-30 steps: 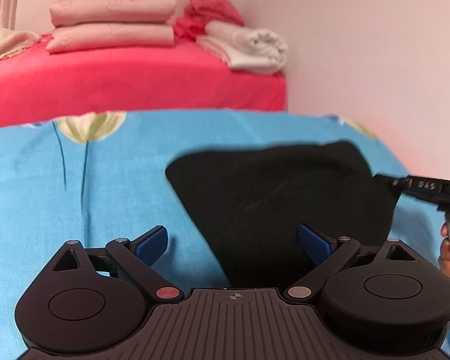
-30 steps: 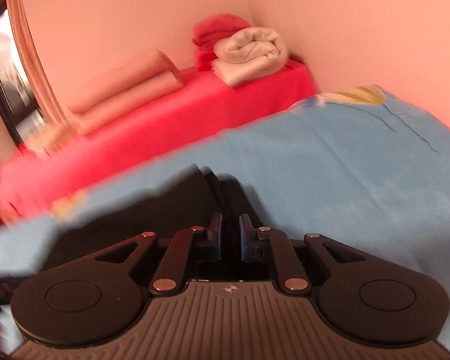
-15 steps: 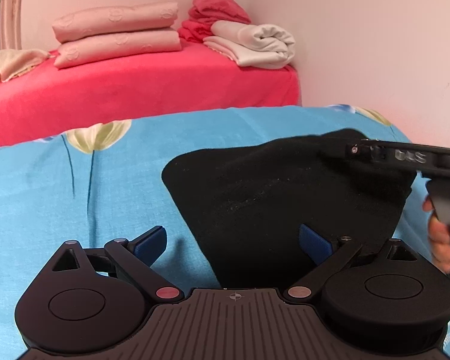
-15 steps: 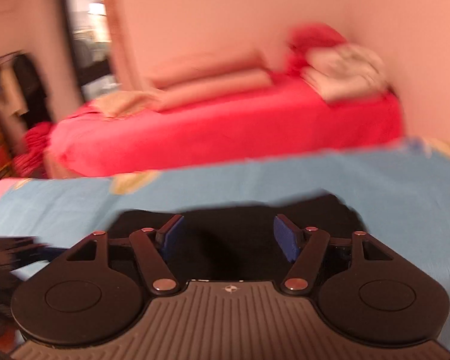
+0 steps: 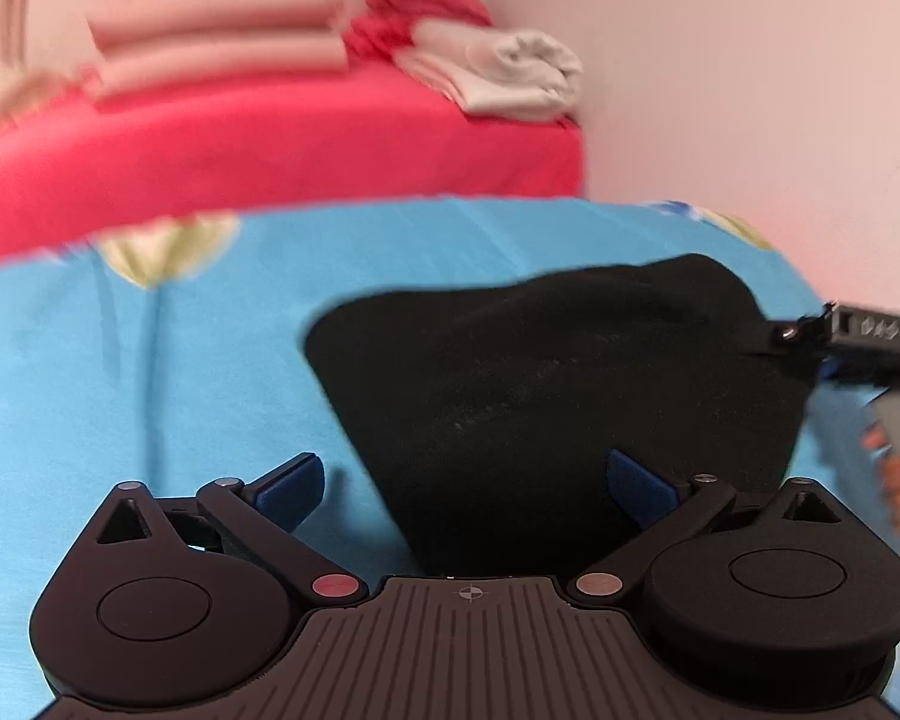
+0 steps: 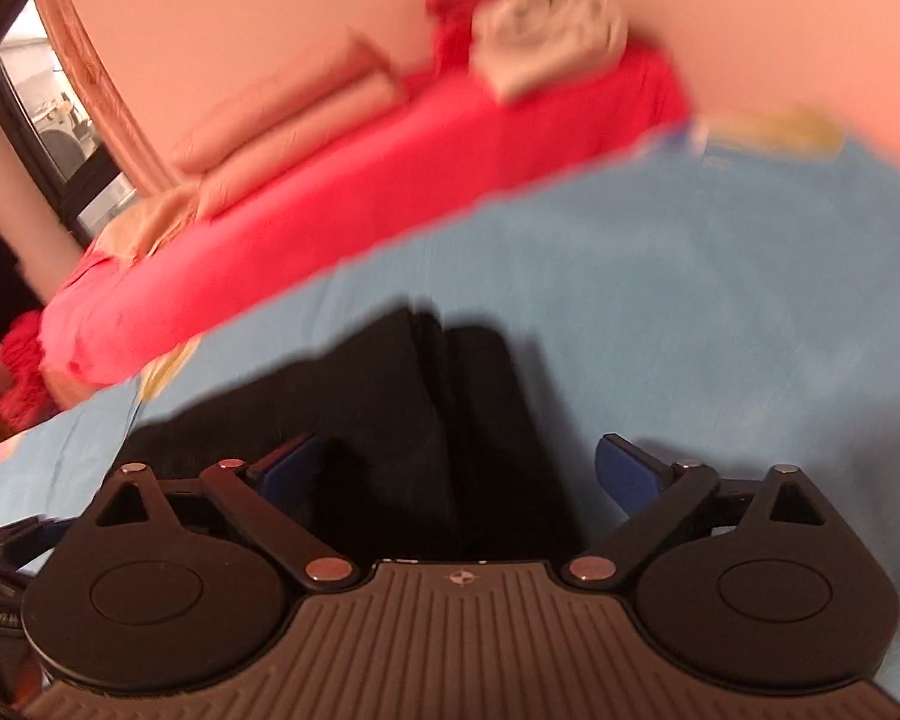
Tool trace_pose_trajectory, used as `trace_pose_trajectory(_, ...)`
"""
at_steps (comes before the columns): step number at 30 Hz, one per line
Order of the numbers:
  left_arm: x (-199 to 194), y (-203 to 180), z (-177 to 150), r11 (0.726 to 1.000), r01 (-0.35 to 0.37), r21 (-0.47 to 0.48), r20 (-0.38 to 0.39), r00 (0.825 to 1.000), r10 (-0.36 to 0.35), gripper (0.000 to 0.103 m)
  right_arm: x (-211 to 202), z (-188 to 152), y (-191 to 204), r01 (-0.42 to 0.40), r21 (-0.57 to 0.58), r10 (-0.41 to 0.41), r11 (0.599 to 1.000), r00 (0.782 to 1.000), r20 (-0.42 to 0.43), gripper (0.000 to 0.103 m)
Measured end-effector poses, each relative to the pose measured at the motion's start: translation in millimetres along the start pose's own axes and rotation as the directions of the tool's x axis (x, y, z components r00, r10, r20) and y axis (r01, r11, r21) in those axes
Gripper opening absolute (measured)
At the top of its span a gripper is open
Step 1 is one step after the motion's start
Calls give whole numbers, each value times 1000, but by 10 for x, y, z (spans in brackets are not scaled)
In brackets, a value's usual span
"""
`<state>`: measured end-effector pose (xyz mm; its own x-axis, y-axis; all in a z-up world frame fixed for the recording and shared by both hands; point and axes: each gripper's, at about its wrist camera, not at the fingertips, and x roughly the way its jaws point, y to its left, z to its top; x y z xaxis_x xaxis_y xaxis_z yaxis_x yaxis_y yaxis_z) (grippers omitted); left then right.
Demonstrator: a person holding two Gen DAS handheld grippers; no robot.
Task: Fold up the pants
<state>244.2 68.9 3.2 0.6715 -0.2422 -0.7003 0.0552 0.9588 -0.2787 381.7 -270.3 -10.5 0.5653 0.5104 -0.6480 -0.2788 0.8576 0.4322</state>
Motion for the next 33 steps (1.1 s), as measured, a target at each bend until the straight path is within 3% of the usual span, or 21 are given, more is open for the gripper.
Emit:
trace_pose_trajectory(1, 47, 66, 18, 998, 50, -39, -18, 999, -50, 103, 0, -28, -37, -28, 35, 28, 999, 1000, 7, 97)
trace_pose_trajectory(2, 75, 124, 33, 991, 110, -77, -19, 994, -112, 103, -16, -48, -45, -47, 47, 46, 998, 999, 26, 77)
trace_pose_trajectory(3, 79, 163, 53, 980, 169, -103, -7, 985, -171, 103, -29, -49, -50, -90, 71, 89, 993, 996, 21, 75)
trace_pose_trajectory(4, 61, 166, 95, 979, 174, -110, 9, 985, -174, 103, -65, -55, -50, -92, 103, 89, 990, 995, 39, 58)
trace_pose_trajectory(5, 34, 158, 157, 977, 182, -106, 26, 983, -180, 103, -103, -30, -41, -108, 109, 103, 988, 993, 50, 49)
trace_pose_trajectory(8, -76, 135, 408, 972, 214, -100, 92, 974, -205, 103, -288, 107, -48, -168, 152, 149, 974, 981, 128, 47)
trace_pose_trajectory(11, -158, 59, 630, 973, 222, -62, 147, 966, -211, 103, -429, 264, -45, -183, 155, 146, 971, 963, 225, 47)
trace_pose_trajectory(13, -94, -23, 679, 986, 165, -18, 148, 976, -161, 103, -430, 328, -122, -189, 188, 134, 964, 954, 269, 52)
trace_pose_trajectory(16, 187, -120, 625, 999, -36, 26, 77, 996, 34, 103, -194, 313, -222, -33, 210, -13, 977, 977, 215, 60)
trace_pose_trajectory(17, 275, -137, 574, 994, -100, 47, 43, 994, 98, 103, -101, 279, -245, 53, 209, -91, 976, 980, 175, 71)
trace_pose_trajectory(18, 306, -146, 508, 991, -114, 64, 29, 993, 113, 103, -61, 222, -289, 105, 212, -142, 972, 976, 164, 79)
trace_pose_trajectory(21, 166, -162, 342, 986, -136, 92, 86, 988, 128, 103, -219, 80, -368, 75, 258, -138, 963, 962, 237, 83)
trace_pose_trajectory(24, 13, -207, 301, 980, -173, 96, 105, 981, 163, 103, -372, 10, -371, 147, 309, -238, 940, 930, 280, 85)
trace_pose_trajectory(26, -108, -251, 269, 970, -216, 108, 136, 970, 201, 103, -506, -46, -314, 242, 351, -351, 904, 889, 293, 88)
trace_pose_trajectory(28, -183, -296, 233, 959, -259, 118, 143, 960, 242, 103, -590, -131, -207, 297, 351, -410, 888, 858, 311, 90)
trace_pose_trajectory(31, -223, -306, 175, 952, -287, 104, 125, 954, 273, 103, -646, -310, 43, 333, 305, -427, 892, 844, 326, 95)
trace_pose_trajectory(33, -241, -270, 125, 954, -287, 81, 103, 955, 278, 103, -606, -404, 219, 363, 247, -427, 898, 852, 302, 96)
